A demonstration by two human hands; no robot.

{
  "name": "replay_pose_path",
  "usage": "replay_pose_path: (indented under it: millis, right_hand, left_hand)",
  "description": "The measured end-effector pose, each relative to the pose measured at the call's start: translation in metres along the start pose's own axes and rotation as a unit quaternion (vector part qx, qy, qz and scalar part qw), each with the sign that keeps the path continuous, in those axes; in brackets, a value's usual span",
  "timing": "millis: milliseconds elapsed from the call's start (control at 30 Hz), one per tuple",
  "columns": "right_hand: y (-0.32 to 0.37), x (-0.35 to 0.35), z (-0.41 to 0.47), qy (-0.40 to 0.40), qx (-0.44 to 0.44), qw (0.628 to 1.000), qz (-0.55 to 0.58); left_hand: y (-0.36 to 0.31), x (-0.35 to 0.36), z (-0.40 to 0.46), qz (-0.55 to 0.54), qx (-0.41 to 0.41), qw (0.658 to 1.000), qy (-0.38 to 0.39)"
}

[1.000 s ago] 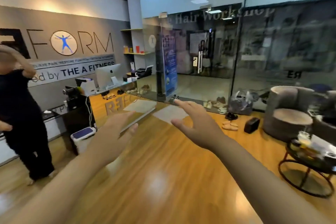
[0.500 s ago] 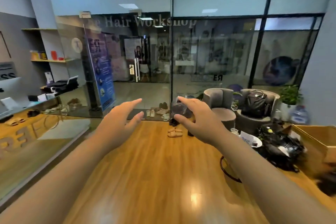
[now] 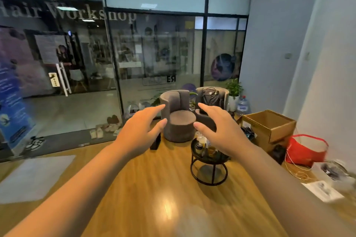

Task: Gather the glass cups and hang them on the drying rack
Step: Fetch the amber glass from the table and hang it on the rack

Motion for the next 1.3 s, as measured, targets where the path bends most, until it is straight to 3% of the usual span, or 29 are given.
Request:
replay_pose_path:
  millis: [333,800,1300]
  right_hand:
    - [-0.155,0.019,0.081,0.001,0.113,0.992,-0.049]
    - [-0.386,0.025,0.253,0.076,0.128,0.987,-0.054]
    - [-0.613,0.152,0.387,0.170,0.166,0.969,-0.073]
  left_hand:
    - [0.030,0.175,0.146,-0.089,0.057,0.993,0.059]
    - [0.061,0.375,0.353,-0.104,-0.008,0.991,0.087]
    - [0.141,0.637,0.480,-0.090,-0.037,0.977,0.191]
Point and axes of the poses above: each hand's wrist, its own z-axis towards the middle knuckle, its own x-axis out of the palm, y = z × x, the point moved 4 cm from there along z, towards the middle knuckle, and after that the axes turned 8 degrees about x, right-handed, at the moved point
